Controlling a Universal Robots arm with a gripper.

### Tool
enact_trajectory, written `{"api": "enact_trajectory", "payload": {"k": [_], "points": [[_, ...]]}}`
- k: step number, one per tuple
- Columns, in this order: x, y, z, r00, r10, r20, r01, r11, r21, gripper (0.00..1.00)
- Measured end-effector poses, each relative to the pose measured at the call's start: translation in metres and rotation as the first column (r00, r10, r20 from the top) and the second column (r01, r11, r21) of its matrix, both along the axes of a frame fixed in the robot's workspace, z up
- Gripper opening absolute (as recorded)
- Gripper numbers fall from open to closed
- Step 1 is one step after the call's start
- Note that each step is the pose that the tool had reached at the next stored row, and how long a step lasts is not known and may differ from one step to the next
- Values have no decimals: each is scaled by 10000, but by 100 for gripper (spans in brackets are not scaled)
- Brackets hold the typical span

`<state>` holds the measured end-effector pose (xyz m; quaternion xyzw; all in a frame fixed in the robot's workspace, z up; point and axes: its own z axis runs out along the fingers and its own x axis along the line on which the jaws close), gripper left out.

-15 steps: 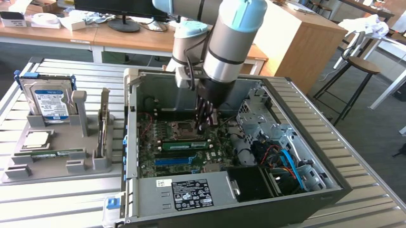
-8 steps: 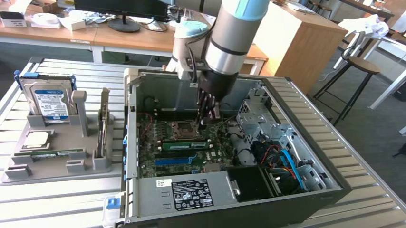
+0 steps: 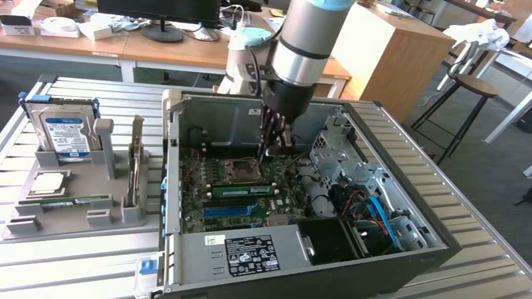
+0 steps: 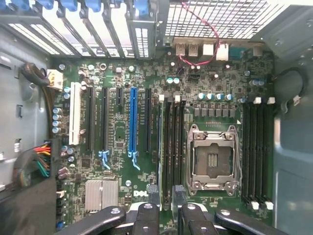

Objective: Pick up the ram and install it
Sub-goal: 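Insert the ram into the slot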

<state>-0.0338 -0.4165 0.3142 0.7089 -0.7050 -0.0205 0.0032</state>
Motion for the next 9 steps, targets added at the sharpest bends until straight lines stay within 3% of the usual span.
{"api": "enact_trajectory", "payload": {"k": [9], "points": [[0,0,191,10000,0,0,0,10000,0,25]]}}
